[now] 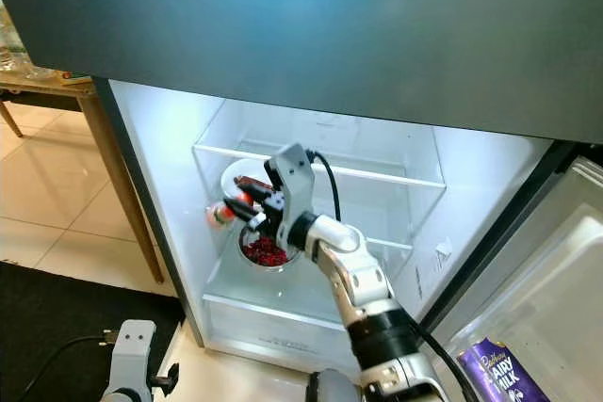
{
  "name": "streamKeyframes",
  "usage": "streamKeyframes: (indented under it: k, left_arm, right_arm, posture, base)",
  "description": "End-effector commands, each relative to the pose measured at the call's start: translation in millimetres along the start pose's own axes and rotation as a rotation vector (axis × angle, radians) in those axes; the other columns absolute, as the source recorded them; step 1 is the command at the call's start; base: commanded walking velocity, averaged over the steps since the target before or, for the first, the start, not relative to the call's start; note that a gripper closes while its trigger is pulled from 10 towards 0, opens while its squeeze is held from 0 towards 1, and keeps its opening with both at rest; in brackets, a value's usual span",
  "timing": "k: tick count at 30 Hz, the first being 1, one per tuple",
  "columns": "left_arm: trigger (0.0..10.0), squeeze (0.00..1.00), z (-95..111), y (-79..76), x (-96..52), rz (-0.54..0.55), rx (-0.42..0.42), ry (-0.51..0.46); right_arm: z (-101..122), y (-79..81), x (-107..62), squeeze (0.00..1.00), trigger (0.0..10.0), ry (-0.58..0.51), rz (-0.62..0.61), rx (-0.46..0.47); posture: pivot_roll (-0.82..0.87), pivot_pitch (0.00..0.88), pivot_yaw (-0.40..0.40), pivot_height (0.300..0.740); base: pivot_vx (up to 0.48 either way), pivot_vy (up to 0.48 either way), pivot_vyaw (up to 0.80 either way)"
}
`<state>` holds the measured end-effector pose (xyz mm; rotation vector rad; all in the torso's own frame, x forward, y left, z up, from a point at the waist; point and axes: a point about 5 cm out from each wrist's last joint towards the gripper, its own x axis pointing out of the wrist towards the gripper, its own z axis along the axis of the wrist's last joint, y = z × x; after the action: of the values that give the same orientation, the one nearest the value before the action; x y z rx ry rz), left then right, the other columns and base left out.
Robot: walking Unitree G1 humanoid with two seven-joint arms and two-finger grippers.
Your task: Restocking fridge
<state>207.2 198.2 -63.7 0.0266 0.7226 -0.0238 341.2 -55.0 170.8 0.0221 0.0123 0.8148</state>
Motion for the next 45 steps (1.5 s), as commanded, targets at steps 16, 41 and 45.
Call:
streamKeyframes:
  k: [16,41,45]
  left_arm:
    - [10.0,0.0,-2.5,-9.5,0.2,-0.028,0.009,0.003]
    - [10.0,0.0,-5.2,-11.7,-0.3,-0.041,0.026,0.017]
    - [10.0,0.0,-5.7,-11.8,-0.4,-0.041,0.027,0.019]
  right_arm:
    - [61.3,-30.4,29.3,0.0,10.0,-0.081,-0.35,-0.139]
    - [43.9,-16.3,35.9,0.0,10.0,-0.114,-0.182,0.267]
    - [38.7,-12.0,32.7,0.0,10.0,-0.139,-0.123,0.348]
  posture:
    - [-0.09,0.0,-0.016,0.605]
    - [-0.09,0.0,-0.016,0.605]
    - [-0.09,0.0,-0.016,0.605]
  base:
    - [0.0,0.0,0.0]
    - [0.0,0.0,0.0]
    - [0.0,0.0,0.0]
